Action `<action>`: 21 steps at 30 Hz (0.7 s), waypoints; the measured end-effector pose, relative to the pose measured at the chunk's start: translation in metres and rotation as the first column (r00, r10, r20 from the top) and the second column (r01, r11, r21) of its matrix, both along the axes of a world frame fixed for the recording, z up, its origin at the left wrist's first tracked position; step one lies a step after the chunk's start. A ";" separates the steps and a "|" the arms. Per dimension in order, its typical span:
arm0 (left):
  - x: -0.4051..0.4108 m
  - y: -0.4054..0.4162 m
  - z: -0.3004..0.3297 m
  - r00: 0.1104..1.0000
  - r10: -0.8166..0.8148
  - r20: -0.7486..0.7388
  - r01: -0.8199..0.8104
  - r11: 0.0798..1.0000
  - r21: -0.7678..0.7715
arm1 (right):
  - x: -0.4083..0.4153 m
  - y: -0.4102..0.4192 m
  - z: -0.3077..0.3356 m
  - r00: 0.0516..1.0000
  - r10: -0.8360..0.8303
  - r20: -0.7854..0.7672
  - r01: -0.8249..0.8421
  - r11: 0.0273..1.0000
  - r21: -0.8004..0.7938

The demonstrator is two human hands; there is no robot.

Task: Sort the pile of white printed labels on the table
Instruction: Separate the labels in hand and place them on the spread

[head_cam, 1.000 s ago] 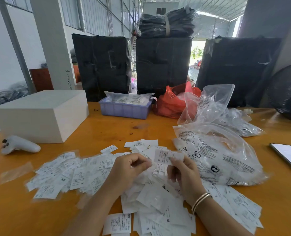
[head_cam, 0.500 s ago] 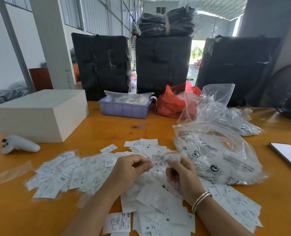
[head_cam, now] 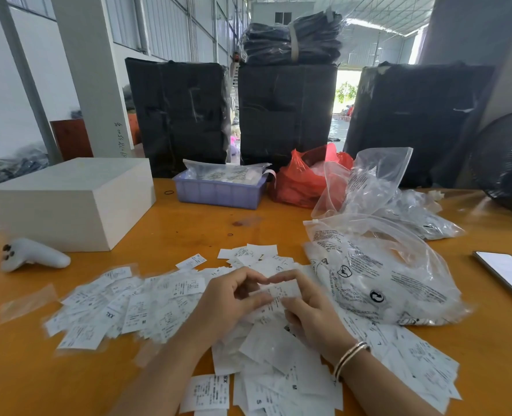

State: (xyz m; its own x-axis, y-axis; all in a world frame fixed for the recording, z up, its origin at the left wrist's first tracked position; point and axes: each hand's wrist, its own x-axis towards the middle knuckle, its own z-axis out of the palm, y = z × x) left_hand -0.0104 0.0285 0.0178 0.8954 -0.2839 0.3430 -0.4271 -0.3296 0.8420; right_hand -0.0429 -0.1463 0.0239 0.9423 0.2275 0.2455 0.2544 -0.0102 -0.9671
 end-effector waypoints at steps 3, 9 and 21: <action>-0.002 -0.002 -0.001 0.999 -0.037 0.002 0.037 0.999 0.037 | 0.001 0.003 -0.005 1.000 -0.003 0.021 0.005 0.995 -0.100; 0.000 -0.004 -0.002 0.990 0.099 0.097 -0.099 0.995 -0.007 | 0.007 0.002 -0.005 0.961 -0.240 0.136 0.249 0.967 -0.054; 0.000 0.001 0.003 0.944 0.268 0.193 -0.275 0.961 0.008 | 0.010 -0.004 0.002 0.857 -0.353 0.376 0.450 0.868 -0.210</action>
State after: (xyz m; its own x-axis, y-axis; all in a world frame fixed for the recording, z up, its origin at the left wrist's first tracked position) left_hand -0.0100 0.0293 0.0211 0.8603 -0.0536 0.5070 -0.4667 -0.4828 0.7410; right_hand -0.0329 -0.1500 0.0257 0.8479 -0.0499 0.5278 0.4569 -0.4363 -0.7752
